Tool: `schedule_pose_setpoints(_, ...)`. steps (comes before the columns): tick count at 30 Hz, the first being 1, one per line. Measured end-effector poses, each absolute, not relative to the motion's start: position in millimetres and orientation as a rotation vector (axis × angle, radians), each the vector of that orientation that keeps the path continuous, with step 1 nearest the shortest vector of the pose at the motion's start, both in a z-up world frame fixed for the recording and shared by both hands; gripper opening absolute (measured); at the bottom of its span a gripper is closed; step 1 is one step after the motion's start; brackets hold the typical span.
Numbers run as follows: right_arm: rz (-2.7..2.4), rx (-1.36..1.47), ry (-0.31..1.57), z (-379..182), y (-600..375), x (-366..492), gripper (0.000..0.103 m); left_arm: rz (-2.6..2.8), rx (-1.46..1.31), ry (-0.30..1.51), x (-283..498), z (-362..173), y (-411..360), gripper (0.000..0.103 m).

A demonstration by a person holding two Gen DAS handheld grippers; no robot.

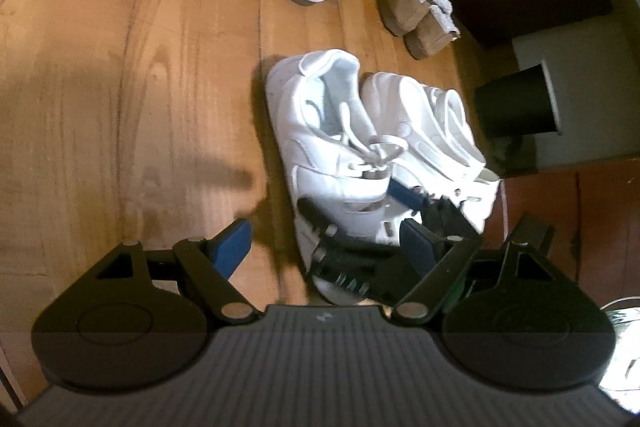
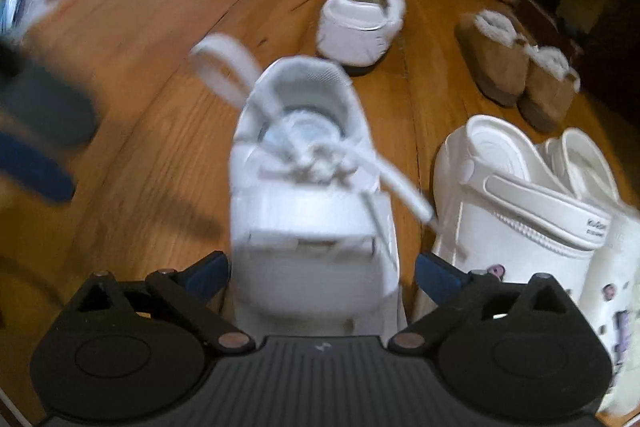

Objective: Organize scattered shoes
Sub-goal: 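Lower the sneaker beside the white sneakers and open the right gripper, then reach the left gripper to the white lace-up sneaker and close on it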

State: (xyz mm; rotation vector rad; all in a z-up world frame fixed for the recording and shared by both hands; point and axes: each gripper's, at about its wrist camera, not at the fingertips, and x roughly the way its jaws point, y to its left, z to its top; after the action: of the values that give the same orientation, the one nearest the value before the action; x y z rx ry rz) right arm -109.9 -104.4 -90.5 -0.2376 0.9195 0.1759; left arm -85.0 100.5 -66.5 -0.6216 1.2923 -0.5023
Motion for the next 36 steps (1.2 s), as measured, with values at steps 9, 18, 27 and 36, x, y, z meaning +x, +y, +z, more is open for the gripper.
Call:
schedule_pose_setpoints(9,0.111,-0.106,0.825,-85.5,-113.0,-101.6,0.074,-0.473,-0.596,1.27,-85.5,-64.8,106.6,0.081)
schedule_pose_setpoints(18,0.078,-0.139,0.741,-73.8,-98.2,-111.1,0.088,-0.436,-0.576,1.263,-79.4,-66.2,112.4,0.081)
schedule_pose_setpoints(27,0.206,0.272,0.782,-42.1,-138.1,-109.8,0.072,-0.264,-0.304,1.093,-25.1,-30.4,97.5,0.081)
schedule_pose_setpoints(36,0.215,0.298,0.707,-2.7,-138.2,-39.9,0.055,-0.204,-0.292,0.99,43.9,-25.2,73.2,0.081)
